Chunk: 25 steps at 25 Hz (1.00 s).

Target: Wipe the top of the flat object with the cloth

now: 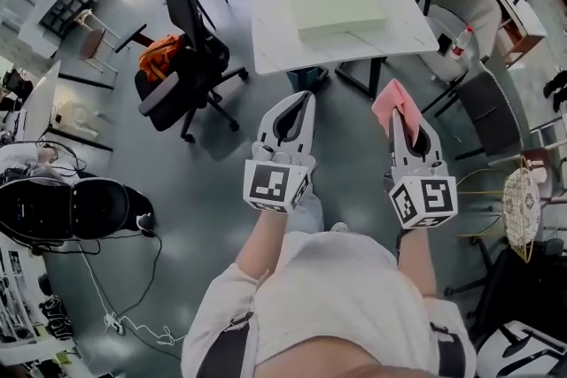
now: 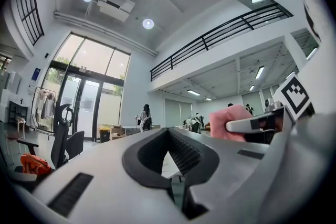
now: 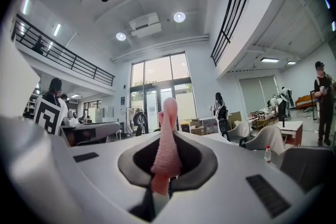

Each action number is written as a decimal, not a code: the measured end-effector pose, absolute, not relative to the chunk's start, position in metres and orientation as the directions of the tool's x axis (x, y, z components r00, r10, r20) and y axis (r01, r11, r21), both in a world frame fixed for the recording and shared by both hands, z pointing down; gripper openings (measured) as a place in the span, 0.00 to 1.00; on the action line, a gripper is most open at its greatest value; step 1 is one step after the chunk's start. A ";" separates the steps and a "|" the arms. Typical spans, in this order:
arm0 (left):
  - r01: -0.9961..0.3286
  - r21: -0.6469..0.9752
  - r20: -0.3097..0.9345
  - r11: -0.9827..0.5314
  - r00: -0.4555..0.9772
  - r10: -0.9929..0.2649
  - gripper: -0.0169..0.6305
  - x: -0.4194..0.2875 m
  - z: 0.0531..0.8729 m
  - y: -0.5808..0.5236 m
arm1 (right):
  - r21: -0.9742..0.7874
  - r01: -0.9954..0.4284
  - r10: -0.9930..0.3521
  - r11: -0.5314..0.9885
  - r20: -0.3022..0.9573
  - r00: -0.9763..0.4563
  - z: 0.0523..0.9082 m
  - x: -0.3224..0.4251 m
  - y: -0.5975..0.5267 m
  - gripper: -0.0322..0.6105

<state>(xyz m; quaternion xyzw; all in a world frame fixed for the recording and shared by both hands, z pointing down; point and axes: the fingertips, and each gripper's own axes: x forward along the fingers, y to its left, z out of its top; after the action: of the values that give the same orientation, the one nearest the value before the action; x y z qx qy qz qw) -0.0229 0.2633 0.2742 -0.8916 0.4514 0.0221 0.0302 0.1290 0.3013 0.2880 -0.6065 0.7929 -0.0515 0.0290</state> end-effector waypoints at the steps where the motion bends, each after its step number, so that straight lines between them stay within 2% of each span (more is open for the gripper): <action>1: -0.803 -0.033 -0.066 -0.594 0.595 -0.801 0.05 -0.025 0.274 0.255 | -0.117 -0.960 -0.966 0.254 0.017 -0.258 0.287 0.126 0.294 0.10; 25: -0.693 -0.033 -0.068 -0.720 0.720 -0.690 0.05 -0.091 0.274 0.074 | -0.108 -0.989 -0.995 0.101 0.015 -0.103 0.284 0.051 0.135 0.10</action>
<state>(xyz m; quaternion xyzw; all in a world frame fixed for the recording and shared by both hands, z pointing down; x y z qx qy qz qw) -0.0909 0.0741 0.2744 -0.9270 0.3731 0.0254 0.0279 0.0509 0.1347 0.2842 -0.6690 0.7413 -0.0453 0.0307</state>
